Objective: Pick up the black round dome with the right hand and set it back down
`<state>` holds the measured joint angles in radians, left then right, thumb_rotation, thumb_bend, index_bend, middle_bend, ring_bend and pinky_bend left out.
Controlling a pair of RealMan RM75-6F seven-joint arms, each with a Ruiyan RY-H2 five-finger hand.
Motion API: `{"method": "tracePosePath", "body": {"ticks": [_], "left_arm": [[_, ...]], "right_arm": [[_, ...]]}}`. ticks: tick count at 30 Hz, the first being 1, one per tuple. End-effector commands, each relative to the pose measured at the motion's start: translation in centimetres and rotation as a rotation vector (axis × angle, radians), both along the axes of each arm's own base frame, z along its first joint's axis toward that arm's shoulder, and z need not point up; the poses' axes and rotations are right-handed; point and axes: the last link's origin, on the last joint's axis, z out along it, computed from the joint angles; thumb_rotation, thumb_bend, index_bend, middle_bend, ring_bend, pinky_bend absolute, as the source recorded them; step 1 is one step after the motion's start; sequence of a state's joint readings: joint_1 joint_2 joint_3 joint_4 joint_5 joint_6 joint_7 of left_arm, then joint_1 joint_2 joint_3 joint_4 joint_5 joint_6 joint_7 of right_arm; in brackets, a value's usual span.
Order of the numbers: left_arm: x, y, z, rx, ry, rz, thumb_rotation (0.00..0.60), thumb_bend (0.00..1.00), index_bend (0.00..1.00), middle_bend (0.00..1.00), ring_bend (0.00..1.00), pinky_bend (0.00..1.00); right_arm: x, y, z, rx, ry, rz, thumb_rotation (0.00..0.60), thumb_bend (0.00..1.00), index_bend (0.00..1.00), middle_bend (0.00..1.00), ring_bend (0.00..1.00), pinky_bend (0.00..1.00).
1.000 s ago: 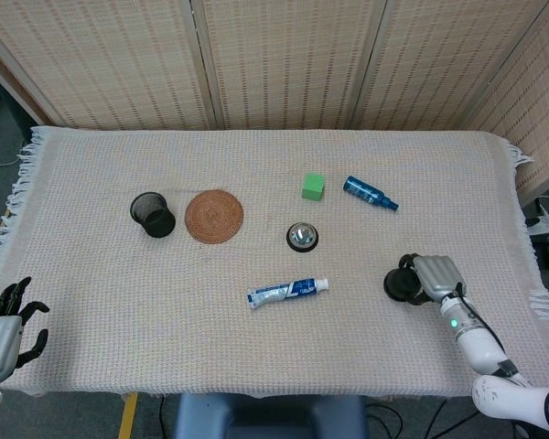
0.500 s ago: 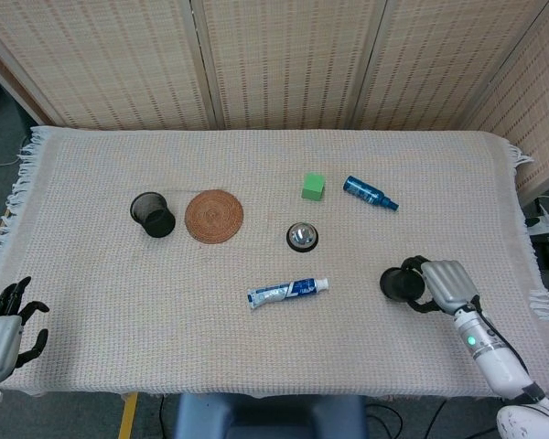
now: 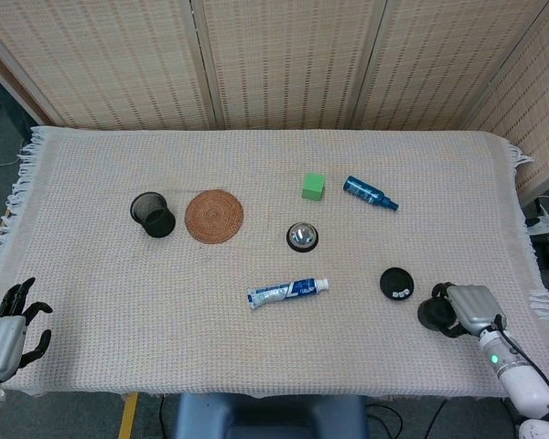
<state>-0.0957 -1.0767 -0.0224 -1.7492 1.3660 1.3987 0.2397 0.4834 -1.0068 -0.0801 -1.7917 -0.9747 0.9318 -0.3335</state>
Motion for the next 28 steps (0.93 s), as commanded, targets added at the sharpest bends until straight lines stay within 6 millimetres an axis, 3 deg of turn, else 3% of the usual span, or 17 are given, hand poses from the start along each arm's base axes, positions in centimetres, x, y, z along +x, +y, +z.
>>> {"method": "tracePosePath", "body": {"ticks": [1,4,6,8,18,22,28], "left_arm": [[0.0,0.0,0.0,0.002,-0.001,0.000,0.600,0.42,0.38,0.00,0.00,0.39],[0.0,0.0,0.1,0.004,-0.002,0.000,0.600,0.42,0.38,0.00,0.00,0.39],[0.0,0.0,0.1,0.004,-0.002,0.000,0.600,0.42,0.38,0.00,0.00,0.39],[0.0,0.0,0.1,0.004,-0.003,0.000,0.600,0.42,0.38,0.00,0.00,0.39],[0.0,0.0,0.2,0.010,-0.001,-0.002,0.600,0.42,0.38,0.00,0.00,0.39],[0.0,0.0,0.3,0.018,-0.001,-0.003,0.600,0.42,0.38,0.00,0.00,0.39],[0.0,0.1,0.0,0.009,0.007,0.000,0.600,0.42,0.38,0.00,0.00,0.39]], "right_arm": [[-0.4,-0.2,-0.1,0.040,0.021,-0.012,0.600,0.20,0.27,0.27,0.18,0.43],[-0.3,0.0,0.2,0.054,0.018,-0.008,0.600,0.20,0.09,0.10,0.02,0.18],[0.0,0.3,0.5,0.055,0.006,-0.002,0.600,0.20,0.01,0.03,0.00,0.07],[0.4,0.8,1.1,0.039,-0.013,0.015,0.600,0.19,0.00,0.00,0.00,0.01],[0.2,3.6,4.2,-0.277,-0.091,0.119,0.600,0.19,0.00,0.00,0.00,0.00],[-0.3,4.0,4.3,-0.418,-0.065,0.165,0.600,0.19,0.00,0.00,0.00,0.01],[-0.6,4.0,3.9,-0.472,-0.044,0.187,0.600,0.19,0.00,0.00,0.00,0.01]]}}
